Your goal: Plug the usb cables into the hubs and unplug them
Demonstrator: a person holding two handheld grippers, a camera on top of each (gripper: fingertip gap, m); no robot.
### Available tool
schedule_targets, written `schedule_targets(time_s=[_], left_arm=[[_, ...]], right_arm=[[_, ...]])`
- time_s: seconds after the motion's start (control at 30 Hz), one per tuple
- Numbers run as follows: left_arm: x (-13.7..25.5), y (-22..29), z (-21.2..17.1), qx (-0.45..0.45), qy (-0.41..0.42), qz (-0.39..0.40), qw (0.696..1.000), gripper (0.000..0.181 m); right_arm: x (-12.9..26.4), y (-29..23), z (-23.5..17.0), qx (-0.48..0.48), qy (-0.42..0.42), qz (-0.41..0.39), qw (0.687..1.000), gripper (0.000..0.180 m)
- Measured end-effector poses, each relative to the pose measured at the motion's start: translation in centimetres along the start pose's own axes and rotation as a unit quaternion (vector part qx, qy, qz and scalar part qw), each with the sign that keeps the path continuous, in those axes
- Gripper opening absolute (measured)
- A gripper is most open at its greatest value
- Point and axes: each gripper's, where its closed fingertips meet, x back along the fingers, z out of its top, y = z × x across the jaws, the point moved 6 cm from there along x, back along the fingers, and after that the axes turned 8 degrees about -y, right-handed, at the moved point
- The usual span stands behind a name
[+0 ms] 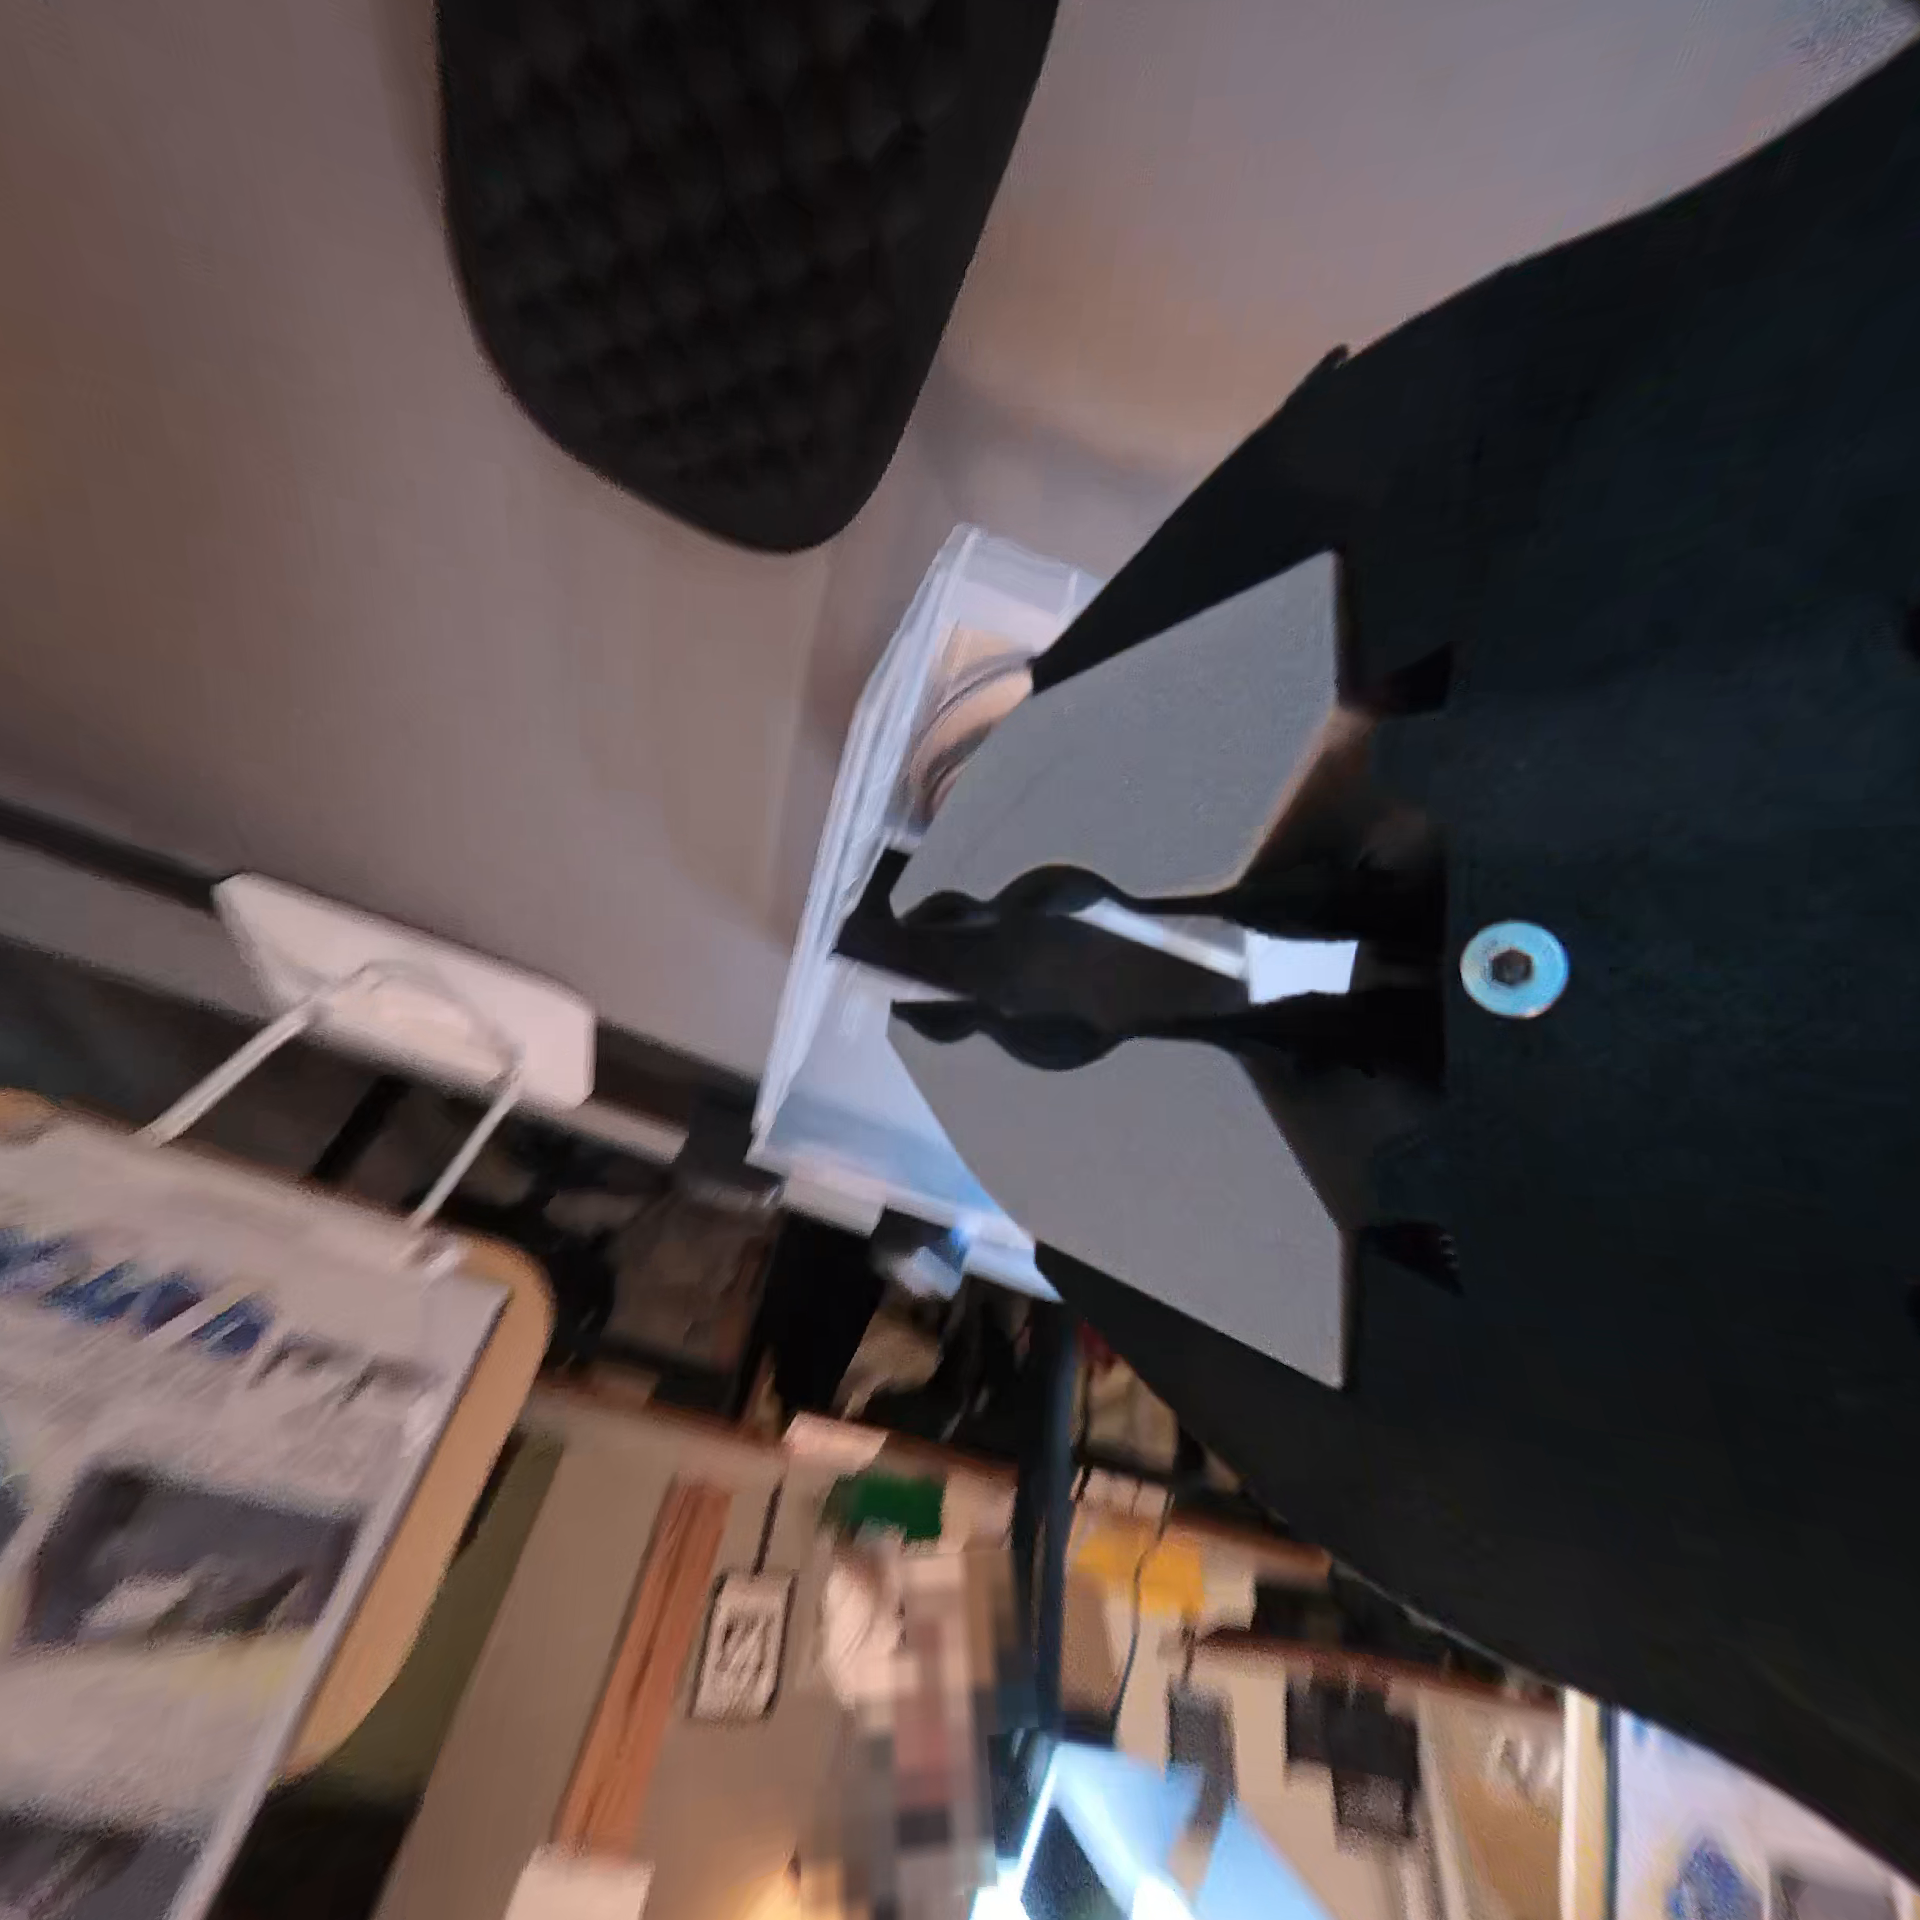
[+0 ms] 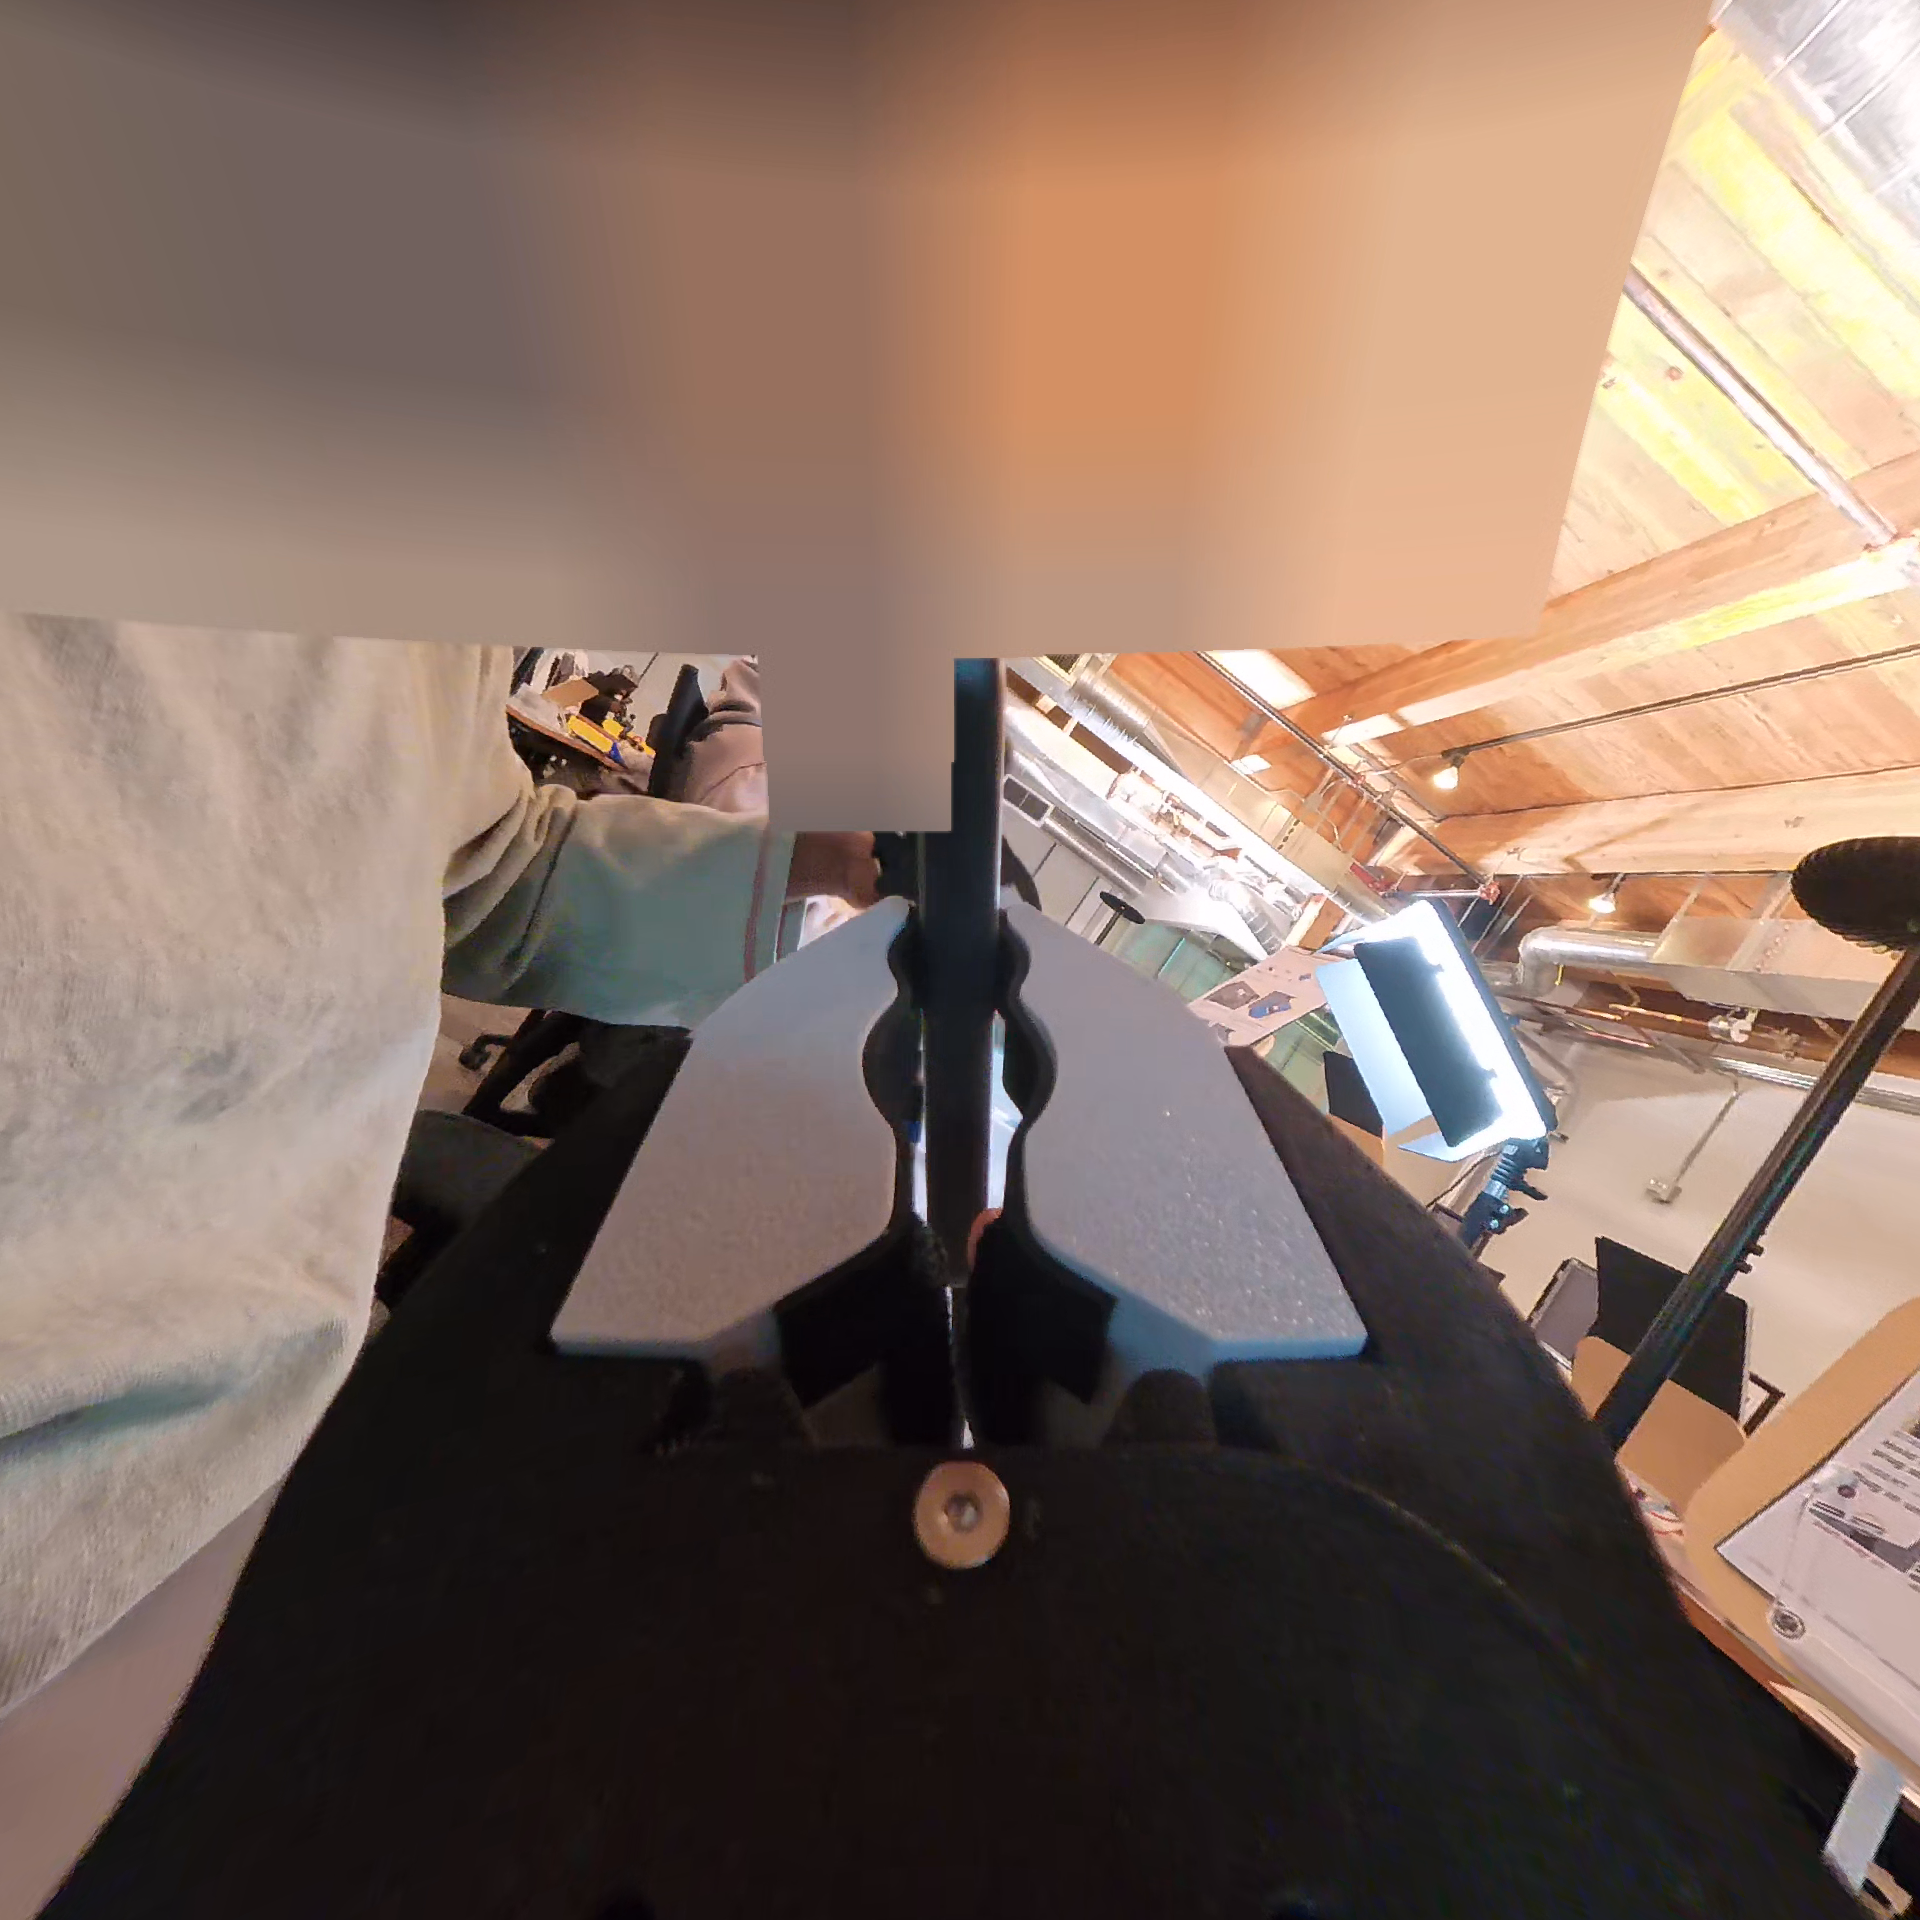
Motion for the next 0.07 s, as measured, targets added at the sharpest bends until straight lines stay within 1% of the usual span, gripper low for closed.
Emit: schedule_targets(time_s=[0.07], left_arm=[[-2.8, 0.4, -1.9, 0.040, -0.049, -0.044, 0.997, 0.024]], right_arm=[[-0.1, -0.1, 0.0, 0.002, -0.004, 0.002, 1.000, 0.012]])
